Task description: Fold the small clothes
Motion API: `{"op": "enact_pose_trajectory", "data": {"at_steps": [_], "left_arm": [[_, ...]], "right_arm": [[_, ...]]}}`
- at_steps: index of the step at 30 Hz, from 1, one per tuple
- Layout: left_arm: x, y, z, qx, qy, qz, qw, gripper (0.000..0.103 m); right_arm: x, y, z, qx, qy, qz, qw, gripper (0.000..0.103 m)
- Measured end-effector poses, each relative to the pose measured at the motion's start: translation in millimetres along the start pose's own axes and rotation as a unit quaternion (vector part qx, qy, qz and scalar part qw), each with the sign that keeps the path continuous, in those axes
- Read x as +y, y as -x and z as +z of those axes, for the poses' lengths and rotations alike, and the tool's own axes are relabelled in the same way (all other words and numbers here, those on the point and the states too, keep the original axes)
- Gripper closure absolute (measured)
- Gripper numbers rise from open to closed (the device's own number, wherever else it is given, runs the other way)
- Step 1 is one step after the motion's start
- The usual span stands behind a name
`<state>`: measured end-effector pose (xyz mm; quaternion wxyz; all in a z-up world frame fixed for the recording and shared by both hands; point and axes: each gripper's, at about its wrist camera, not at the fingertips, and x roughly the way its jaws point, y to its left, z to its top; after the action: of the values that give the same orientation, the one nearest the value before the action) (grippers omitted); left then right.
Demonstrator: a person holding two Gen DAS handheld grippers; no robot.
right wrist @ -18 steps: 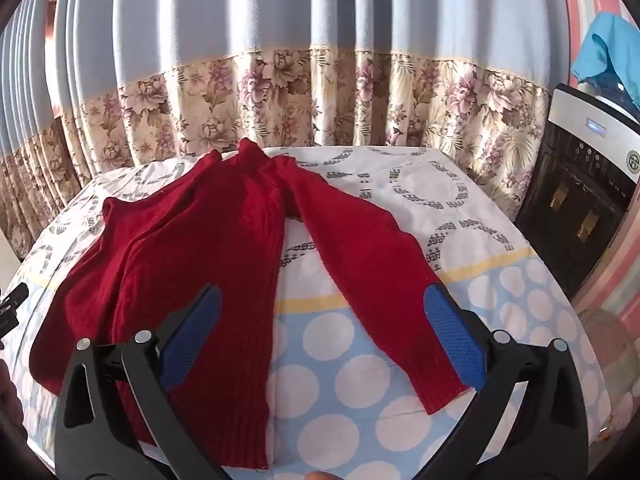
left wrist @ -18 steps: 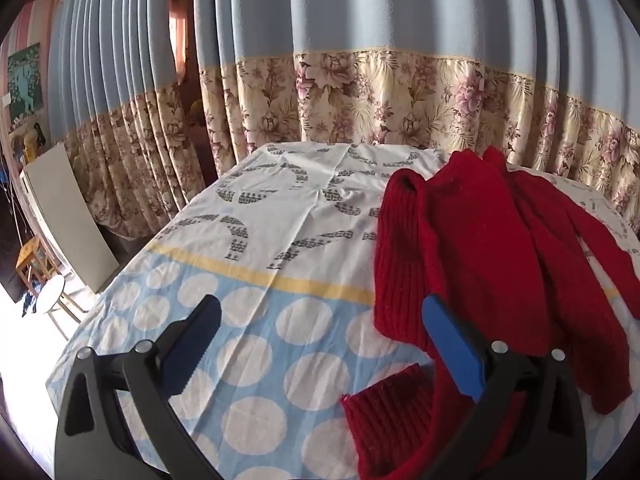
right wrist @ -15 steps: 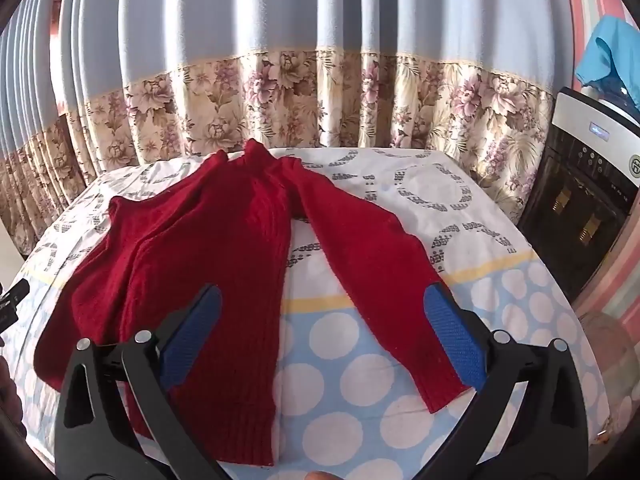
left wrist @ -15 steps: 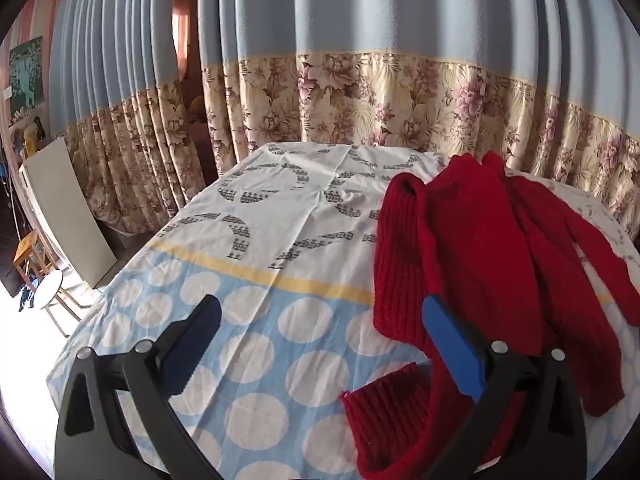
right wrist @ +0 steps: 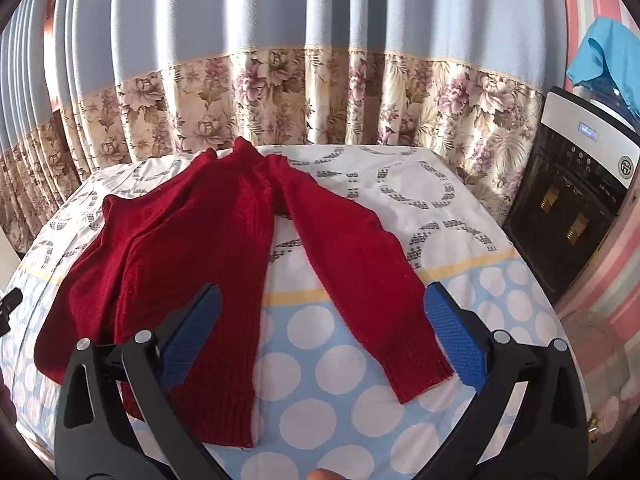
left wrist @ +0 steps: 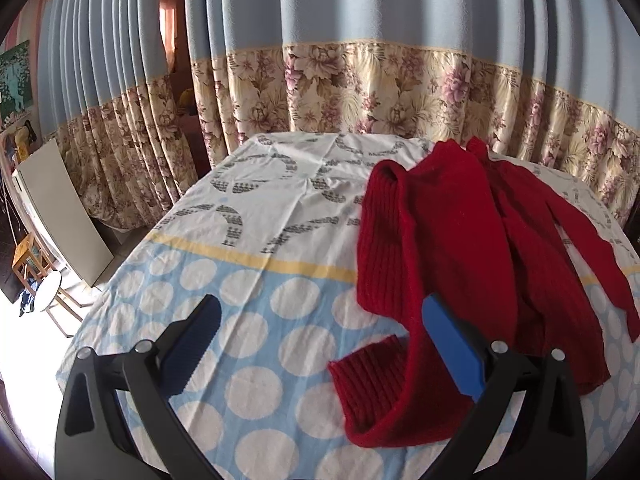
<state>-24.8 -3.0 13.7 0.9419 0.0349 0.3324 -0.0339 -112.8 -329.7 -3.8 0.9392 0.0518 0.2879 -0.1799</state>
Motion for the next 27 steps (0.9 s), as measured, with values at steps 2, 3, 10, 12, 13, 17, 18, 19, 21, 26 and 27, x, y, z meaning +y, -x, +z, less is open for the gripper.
{"op": "enact_pose_trajectory", "data": {"at_steps": [2, 3, 10, 12, 13, 17, 18, 19, 21, 26, 27], "left_arm": [[-5.6, 0.4, 4.4, -0.006, -0.007, 0.008, 0.9999, 0.002], [-6.9, 0.5, 5.7, -0.014, -0.008, 0.007, 0.9998, 0.002], [-9.2, -4.4, 19.1, 0.0, -0.01, 0.005, 0.9999, 0.002], [-9.5, -7.2, 21.9, 0.001, -0.006, 0.001, 1.0, 0.002], [-10.7, -9.1, 23.2, 0.001, -0.01, 0.004, 0.9999, 0.002], [-12.6, -16.0, 27.7, -0.005, -0.006, -0.004, 1.0, 0.002], [-13.3, -17.6, 28.8, -0.005, -0.006, -0.006, 1.0, 0.002], [-13.6, -18.9, 30.2, -0.004, -0.005, -0.008, 0.9999, 0.002], [-16.4, -21.6, 32.0, -0.006, -0.008, -0.008, 0.9999, 0.002], [-20.8, -22.7, 32.4, -0.01, -0.018, -0.002, 0.9998, 0.002], [-21.1, -22.5, 32.1, -0.009, -0.018, -0.002, 0.9998, 0.002]], "right_arm": [[-1.6, 0.1, 4.3, -0.001, 0.001, -0.001, 1.0, 0.003], [-1.8, 0.7, 5.9, -0.002, 0.002, -0.001, 1.0, 0.003], [2.0, -0.4, 23.9, -0.014, 0.009, 0.004, 1.0, 0.003], [3.6, -1.5, 26.6, -0.019, 0.012, 0.003, 1.0, 0.003], [4.0, -2.4, 27.7, -0.02, 0.013, 0.002, 1.0, 0.003], [3.8, -10.9, 32.2, -0.016, 0.012, 0.002, 1.0, 0.003], [3.7, -12.9, 33.3, -0.015, 0.013, 0.0, 1.0, 0.003], [3.4, -14.1, 33.8, -0.014, 0.013, -0.001, 1.0, 0.003], [2.5, -15.8, 35.7, -0.014, 0.01, -0.001, 1.0, 0.003], [4.5, -16.4, 33.3, -0.015, 0.015, -0.005, 1.0, 0.003], [4.6, -17.2, 31.5, -0.014, 0.012, -0.002, 1.0, 0.003]]}}
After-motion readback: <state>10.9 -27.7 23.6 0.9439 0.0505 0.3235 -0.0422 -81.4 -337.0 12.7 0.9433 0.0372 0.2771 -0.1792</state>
